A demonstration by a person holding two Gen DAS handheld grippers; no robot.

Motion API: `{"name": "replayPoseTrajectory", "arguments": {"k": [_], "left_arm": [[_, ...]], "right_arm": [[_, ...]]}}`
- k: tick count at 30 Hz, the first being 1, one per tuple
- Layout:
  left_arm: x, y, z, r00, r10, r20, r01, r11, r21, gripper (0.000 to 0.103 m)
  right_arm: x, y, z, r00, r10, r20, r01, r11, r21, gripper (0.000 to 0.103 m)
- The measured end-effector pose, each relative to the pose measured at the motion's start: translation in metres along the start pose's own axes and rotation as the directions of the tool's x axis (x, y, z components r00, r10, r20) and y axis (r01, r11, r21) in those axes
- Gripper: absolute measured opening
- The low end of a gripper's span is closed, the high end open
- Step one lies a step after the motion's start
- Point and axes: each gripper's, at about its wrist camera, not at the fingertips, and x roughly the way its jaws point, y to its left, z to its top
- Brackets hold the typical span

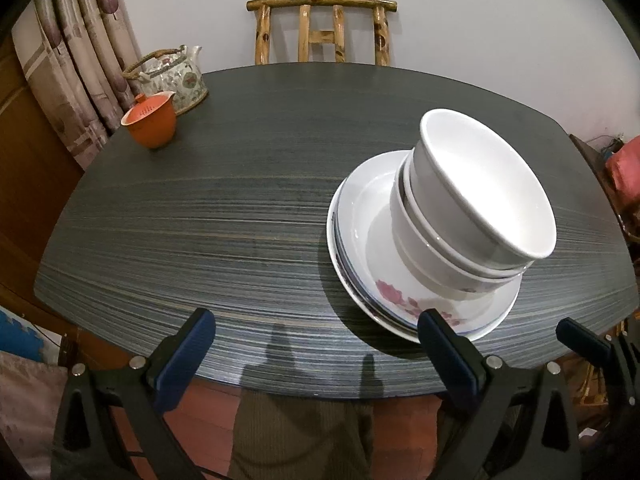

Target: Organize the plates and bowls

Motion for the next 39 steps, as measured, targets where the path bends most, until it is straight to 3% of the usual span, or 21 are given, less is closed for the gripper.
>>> {"name": "replayPoseTrajectory", "arguments": {"k": [39], "left_arm": [[0.001,-0.006,-0.003,1.000,0.014,0.013,-0.014,0.999,0.029,0.103]], "right_arm": [[0.006,0.000,0.000,0.999,0.026,-0.028,-0.026,1.000,0.007,0.103]]}}
